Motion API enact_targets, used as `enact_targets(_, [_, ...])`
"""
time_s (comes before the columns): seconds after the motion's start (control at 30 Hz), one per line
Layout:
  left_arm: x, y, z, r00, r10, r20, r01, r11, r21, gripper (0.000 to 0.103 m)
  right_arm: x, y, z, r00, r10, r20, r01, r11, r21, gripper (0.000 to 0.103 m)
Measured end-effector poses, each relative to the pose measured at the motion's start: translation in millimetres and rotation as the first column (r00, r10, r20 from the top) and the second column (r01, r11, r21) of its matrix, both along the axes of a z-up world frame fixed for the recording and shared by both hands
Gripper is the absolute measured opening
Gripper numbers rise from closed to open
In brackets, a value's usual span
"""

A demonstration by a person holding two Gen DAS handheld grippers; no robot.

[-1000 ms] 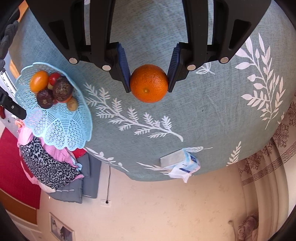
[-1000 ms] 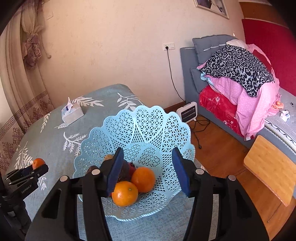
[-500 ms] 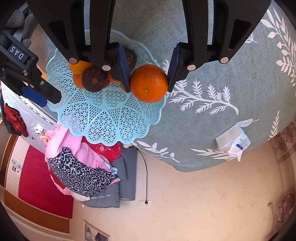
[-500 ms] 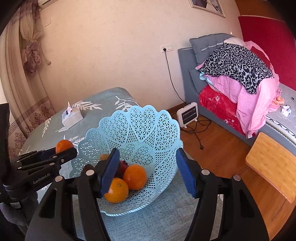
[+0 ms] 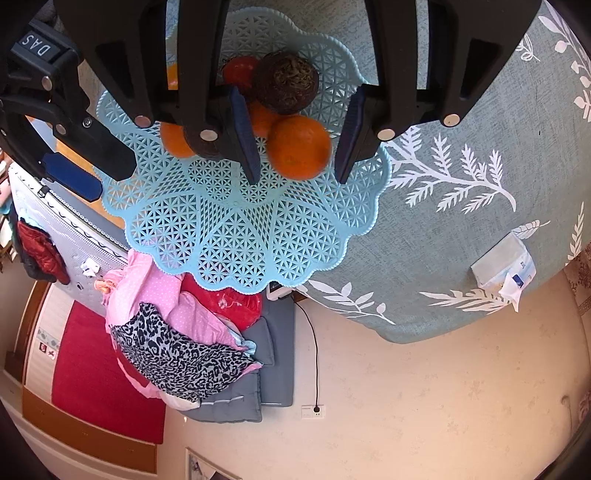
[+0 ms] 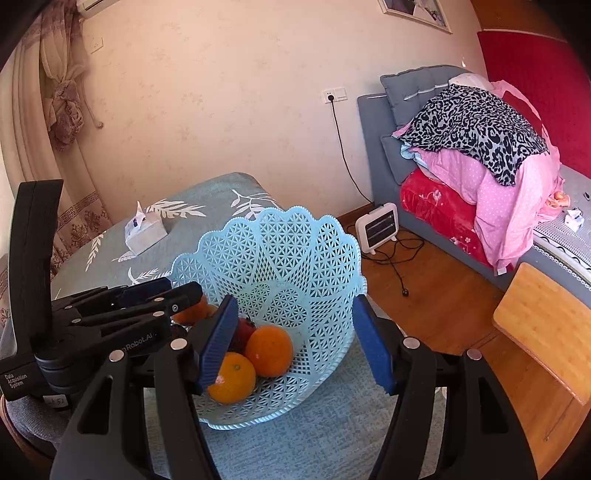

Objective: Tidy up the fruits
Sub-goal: 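Place the dark brown fruit in the basket with the right gripper while the left holds the orange, then lower the round orange into the blue basket and open the left gripper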

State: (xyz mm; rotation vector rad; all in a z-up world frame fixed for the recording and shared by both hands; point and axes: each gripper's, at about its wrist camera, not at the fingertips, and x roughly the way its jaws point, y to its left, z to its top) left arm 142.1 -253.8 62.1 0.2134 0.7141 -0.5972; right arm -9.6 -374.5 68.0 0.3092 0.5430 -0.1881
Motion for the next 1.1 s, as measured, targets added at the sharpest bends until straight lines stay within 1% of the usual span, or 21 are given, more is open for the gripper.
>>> enact_targets(0.07, [-2.8,1.4,2.7,1.000,0.003,0.024,-0.003,1.000,-0.003,0.060,-0.2,0.4,0.2,1.000,0.003,0.003,-0.003,1.000,0.000,0.068])
enact_targets(0.13, [-4.9,2.5,5.0,0.999,0.006,0.045,-0.007,1.000,0.005,0.061,-1.1,1.2,0.8,1.000,0.000,0.006,0.000,1.000,0.000,0.071])
enact_targets(0.2, [-6.1,5.1,6.1,0.999,0.011,0.050,-0.011,1.000,0.006,0.065,-1.3,1.7,1.5,1.000,0.001,0.006,-0.001,1.000,-0.001,0.071])
enact_targets(0.27, [-6.5,8.9,7.0,0.998,0.020,0.052,-0.020,1.000,0.005,0.066,-3.0,1.9,1.9,1.000,0.002,0.007,-0.002,1.000,-0.002,0.071])
enact_targets(0.33, [-7.9,12.4,7.6,0.998,0.029,0.059,-0.030,1.000,0.008,0.069,-3.5,2.6,2.5,1.000,0.003,0.009,-0.003,1.000,-0.003,0.071])
enact_targets(0.4, [-10.4,15.7,9.0,0.997,0.038,0.074,-0.039,0.999,0.013,0.076,-4.3,3.7,3.9,1.000,0.005,0.011,-0.004,1.000,-0.005,0.072])
enact_targets(0.47, [-13.9,19.8,11.0,0.994,0.047,0.094,-0.049,0.999,0.018,0.082,-5.8,4.2,5.8,1.000,0.003,0.016,-0.003,1.000,-0.004,0.079])
enact_targets(0.5, [-15.6,21.9,12.0,0.993,0.053,0.103,-0.055,0.998,0.020,0.086,-6.8,4.9,6.4,1.000,0.002,0.020,-0.002,1.000,-0.004,0.081])
enact_targets(0.57, [-18.4,26.7,12.6,0.991,0.065,0.113,-0.069,0.997,0.027,0.090,-8.0,6.3,7.5,1.000,0.005,0.023,-0.005,1.000,-0.005,0.084])
enact_targets(0.6, [-19.8,28.6,12.4,0.991,0.070,0.113,-0.074,0.997,0.030,0.090,-8.4,6.9,7.8,1.000,0.006,0.023,-0.006,1.000,-0.004,0.086])
enact_targets(0.67, [-21.1,32.7,11.3,0.991,0.080,0.106,-0.084,0.996,0.033,0.091,-10.4,7.3,8.6,1.000,0.010,0.026,-0.010,1.000,-0.002,0.092])
enact_targets(0.73, [-23.0,36.4,10.2,0.990,0.094,0.106,-0.099,0.994,0.038,0.091,-12.1,8.8,9.3,1.000,0.011,0.026,-0.011,1.000,-0.007,0.093])
enact_targets(0.8, [-25.8,39.7,9.8,0.988,0.109,0.113,-0.114,0.992,0.045,0.091,-13.7,10.4,9.5,1.000,0.014,0.025,-0.014,1.000,-0.011,0.096])
enact_targets(1.1, [-38.7,53.3,11.3,0.979,0.153,0.139,-0.162,0.985,0.059,0.092,-19.5,18.3,8.1,1.000,0.019,0.014,-0.019,0.999,-0.035,0.098])
